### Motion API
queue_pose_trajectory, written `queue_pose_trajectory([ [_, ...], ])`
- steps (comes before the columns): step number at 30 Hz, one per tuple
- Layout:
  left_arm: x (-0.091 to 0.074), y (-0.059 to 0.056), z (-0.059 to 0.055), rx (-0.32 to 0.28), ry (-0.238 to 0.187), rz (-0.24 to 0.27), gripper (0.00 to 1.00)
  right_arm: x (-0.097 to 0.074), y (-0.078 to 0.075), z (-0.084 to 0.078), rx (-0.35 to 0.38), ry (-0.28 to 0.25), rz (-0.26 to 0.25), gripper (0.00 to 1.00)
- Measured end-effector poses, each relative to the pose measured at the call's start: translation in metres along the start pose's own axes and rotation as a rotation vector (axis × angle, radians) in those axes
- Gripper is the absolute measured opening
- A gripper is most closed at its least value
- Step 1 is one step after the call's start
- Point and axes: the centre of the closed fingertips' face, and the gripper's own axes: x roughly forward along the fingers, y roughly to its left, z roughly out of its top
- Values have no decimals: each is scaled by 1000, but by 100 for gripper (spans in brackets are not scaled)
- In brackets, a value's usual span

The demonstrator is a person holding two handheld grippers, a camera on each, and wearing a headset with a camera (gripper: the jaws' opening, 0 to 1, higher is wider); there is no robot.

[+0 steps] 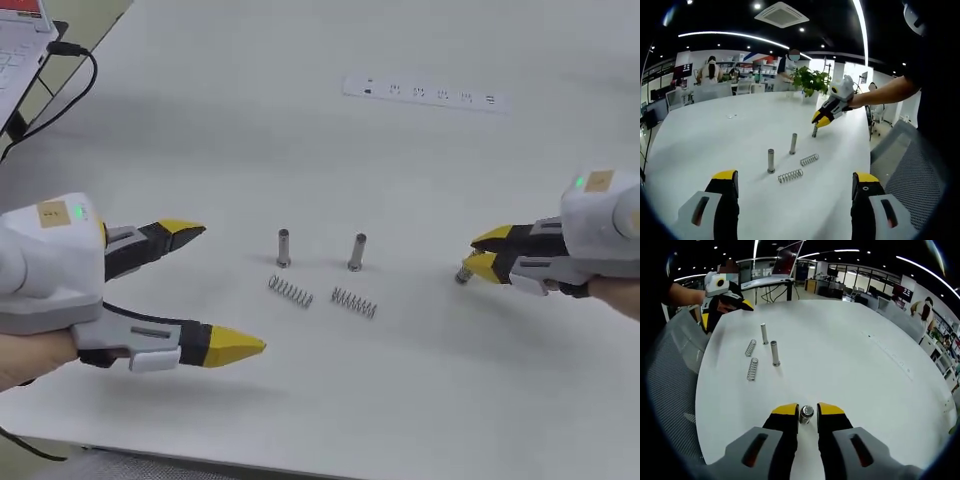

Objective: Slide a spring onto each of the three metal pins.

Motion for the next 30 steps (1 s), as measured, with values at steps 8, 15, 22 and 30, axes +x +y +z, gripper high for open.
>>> queue_pose_trajectory([
  [8, 0, 0, 1, 2, 0, -2, 92, -1, -1, 0, 0, 9, -1, 16],
  [15, -1, 0, 1, 2, 1, -5, 91, -3, 0, 5, 24, -22, -7, 20],
  [22, -1, 1, 4, 5, -7, 2, 92, -8, -1, 11, 48, -57, -21, 26],
  [30, 0, 2, 6, 10, -8, 5, 92, -16, 0, 15, 102, -104, -40, 32],
])
